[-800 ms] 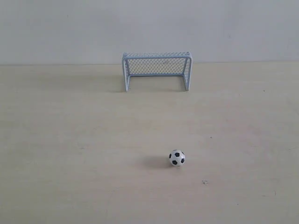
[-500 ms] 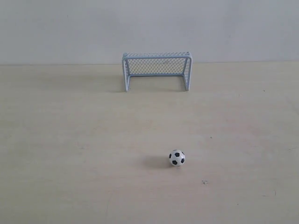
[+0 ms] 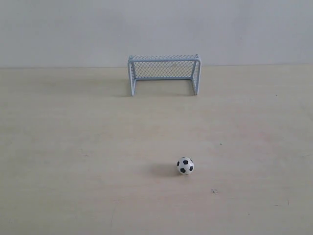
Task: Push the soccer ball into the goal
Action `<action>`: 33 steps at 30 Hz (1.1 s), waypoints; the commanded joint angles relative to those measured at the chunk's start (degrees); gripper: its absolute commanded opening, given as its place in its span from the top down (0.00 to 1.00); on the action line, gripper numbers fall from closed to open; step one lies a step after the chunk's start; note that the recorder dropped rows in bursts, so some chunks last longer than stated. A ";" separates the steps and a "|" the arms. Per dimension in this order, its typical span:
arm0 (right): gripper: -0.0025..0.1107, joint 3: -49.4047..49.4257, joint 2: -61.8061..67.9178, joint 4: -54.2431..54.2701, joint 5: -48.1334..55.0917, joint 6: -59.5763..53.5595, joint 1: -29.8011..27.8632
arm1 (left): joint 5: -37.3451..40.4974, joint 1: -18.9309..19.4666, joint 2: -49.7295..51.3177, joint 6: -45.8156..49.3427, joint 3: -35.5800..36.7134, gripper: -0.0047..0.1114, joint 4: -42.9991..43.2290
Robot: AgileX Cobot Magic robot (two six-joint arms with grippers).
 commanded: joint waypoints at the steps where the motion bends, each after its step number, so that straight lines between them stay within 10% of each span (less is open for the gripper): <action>1: 0.98 -0.03 -0.37 1.83 -1.48 0.70 -0.20 | -0.25 0.11 -0.13 -0.20 -0.22 0.91 0.08; 20: 0.98 -23.05 -0.37 11.43 3.16 0.62 -0.20 | -0.35 0.11 -0.13 -0.20 -0.22 0.91 0.08; 33: 0.98 -28.38 7.43 15.39 -13.62 -8.87 -0.20 | -0.23 0.11 -0.13 -0.20 -0.22 0.91 0.08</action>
